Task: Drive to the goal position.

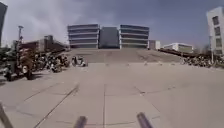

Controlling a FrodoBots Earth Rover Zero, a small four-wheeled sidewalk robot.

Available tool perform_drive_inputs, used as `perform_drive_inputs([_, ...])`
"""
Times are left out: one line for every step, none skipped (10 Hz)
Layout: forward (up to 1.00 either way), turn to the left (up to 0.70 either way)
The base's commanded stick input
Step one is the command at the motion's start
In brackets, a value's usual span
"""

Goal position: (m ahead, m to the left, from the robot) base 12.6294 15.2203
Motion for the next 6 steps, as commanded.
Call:
perform_drive_inputs([1.0,0.0])
perform_drive_inputs([1.0,0.0])
perform_drive_inputs([1.0,0.0])
perform_drive_inputs([1.0,0.0])
perform_drive_inputs([1.0,0.0])
perform_drive_inputs([1.0,0.0])
